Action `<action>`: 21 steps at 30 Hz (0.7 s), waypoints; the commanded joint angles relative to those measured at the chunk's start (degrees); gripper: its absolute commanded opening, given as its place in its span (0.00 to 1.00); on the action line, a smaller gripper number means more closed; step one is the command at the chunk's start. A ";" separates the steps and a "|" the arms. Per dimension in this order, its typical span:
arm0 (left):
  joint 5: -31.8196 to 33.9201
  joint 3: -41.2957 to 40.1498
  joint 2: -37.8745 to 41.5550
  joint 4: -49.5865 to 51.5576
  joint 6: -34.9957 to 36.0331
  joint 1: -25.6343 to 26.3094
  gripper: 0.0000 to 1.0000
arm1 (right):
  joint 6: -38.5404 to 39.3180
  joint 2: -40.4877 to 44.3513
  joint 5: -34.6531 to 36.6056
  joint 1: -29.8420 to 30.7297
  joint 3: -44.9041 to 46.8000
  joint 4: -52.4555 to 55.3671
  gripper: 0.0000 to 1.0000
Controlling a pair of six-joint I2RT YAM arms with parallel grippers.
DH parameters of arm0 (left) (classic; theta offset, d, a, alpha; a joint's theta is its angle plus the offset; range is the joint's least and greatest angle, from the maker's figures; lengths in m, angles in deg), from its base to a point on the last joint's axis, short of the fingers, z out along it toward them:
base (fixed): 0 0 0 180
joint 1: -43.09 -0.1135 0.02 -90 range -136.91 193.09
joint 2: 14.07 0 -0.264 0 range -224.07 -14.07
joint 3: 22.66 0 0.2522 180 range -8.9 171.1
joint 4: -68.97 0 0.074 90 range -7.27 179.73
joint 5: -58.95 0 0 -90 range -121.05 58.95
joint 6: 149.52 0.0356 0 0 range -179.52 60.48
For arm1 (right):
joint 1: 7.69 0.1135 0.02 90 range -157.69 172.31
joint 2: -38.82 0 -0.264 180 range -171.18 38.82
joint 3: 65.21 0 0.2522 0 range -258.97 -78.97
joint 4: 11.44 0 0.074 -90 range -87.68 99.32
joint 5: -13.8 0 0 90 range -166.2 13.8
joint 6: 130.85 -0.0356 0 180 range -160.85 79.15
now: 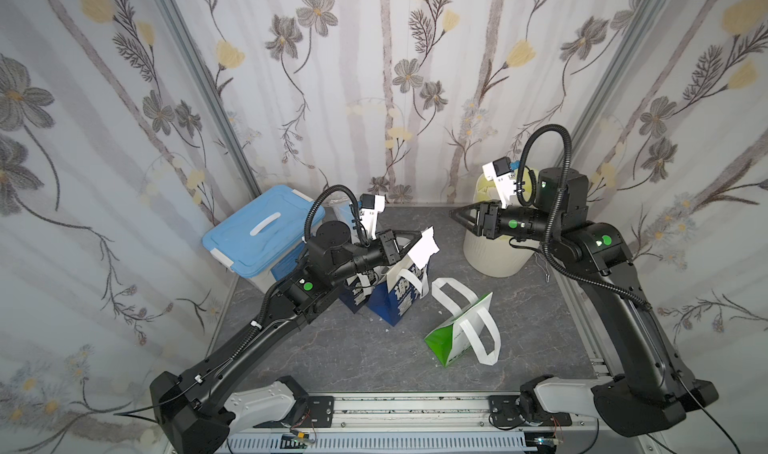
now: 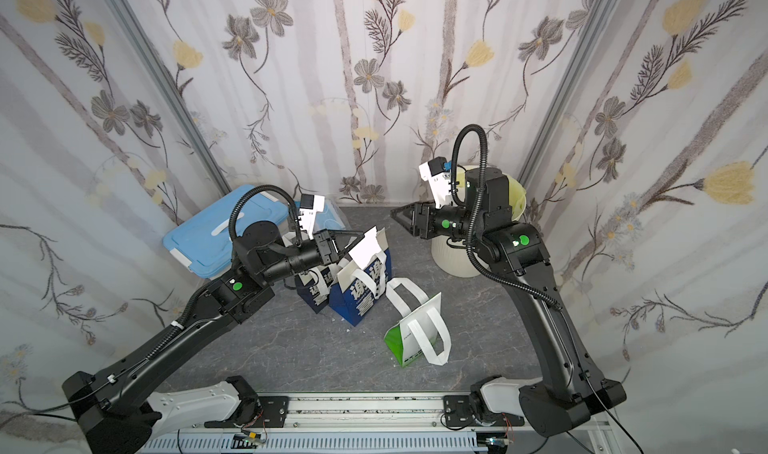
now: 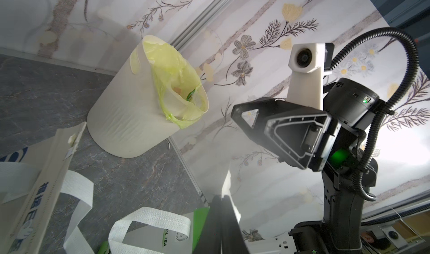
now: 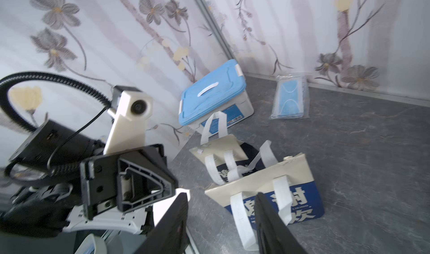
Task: Shred takeout receipts and throw away
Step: Place the takeout receipt in the trash bin.
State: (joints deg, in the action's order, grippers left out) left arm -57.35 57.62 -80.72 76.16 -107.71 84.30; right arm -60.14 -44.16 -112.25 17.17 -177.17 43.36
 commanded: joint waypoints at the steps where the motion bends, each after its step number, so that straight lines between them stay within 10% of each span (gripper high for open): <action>1: -2.95 0.45 -0.41 -4.46 0.02 0.11 0.00 | -1.38 2.00 -5.71 2.70 3.60 -2.25 0.51; 8: -3.27 0.46 -0.72 -4.68 0.02 0.27 0.00 | -6.02 5.55 -7.13 6.17 11.19 -5.79 0.45; 21: -1.70 0.74 -0.08 -2.94 0.72 0.53 0.00 | -8.47 4.63 -5.14 7.57 11.05 -10.22 0.00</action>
State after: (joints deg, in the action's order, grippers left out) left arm -59.52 57.86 -81.10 74.02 -107.64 84.82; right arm -68.23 -39.46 -118.04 24.67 -165.89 37.10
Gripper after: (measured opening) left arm 0.047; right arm 0.049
